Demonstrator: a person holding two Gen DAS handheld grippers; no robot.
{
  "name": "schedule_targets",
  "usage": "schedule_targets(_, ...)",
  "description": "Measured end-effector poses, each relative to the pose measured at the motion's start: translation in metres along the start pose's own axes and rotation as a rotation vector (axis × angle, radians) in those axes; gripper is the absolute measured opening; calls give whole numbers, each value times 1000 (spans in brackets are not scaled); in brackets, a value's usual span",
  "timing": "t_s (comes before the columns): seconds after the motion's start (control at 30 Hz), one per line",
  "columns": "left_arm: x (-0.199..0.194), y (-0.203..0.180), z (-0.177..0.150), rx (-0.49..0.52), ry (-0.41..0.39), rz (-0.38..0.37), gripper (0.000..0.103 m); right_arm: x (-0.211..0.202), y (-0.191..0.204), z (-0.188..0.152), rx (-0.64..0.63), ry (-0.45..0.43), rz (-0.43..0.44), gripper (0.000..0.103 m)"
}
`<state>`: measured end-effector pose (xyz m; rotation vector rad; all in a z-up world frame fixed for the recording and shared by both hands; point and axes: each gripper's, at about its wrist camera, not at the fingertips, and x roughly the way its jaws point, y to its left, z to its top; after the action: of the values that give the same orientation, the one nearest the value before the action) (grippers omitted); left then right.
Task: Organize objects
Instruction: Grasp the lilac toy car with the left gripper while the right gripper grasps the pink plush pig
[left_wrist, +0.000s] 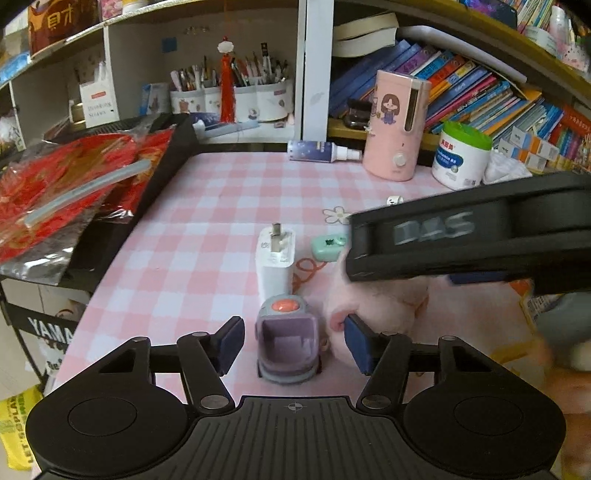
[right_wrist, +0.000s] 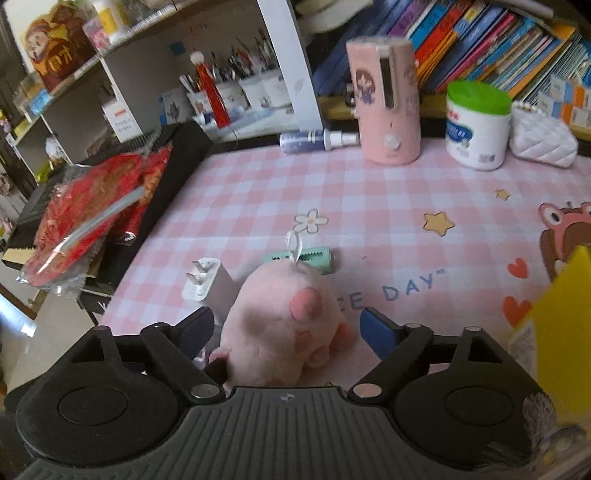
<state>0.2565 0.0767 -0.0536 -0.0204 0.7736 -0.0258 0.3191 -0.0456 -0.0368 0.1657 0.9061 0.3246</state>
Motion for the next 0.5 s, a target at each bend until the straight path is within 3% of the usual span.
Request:
schedule_targets(0.17, 4, -1, 3, -2, 4, -18, 61, 31, -8, 2, 65, 81, 18, 84)
schedule_targets(0.2, 5, 0, 4, -6, 10, -24, 62, 32, -9, 2, 70, 74, 11, 82)
schedule_targets(0.27, 7, 1, 6, -20, 20, -30, 66, 31, -12, 3, 59, 53, 24, 63)
schedule_targets(0.37, 9, 2, 6, -30, 24, -26, 67, 25, -22, 5, 85, 39, -7, 56)
schedule_targets(0.5, 21, 0, 5, -23, 56, -8, 64, 7, -35, 3, 107, -8, -79, 55)
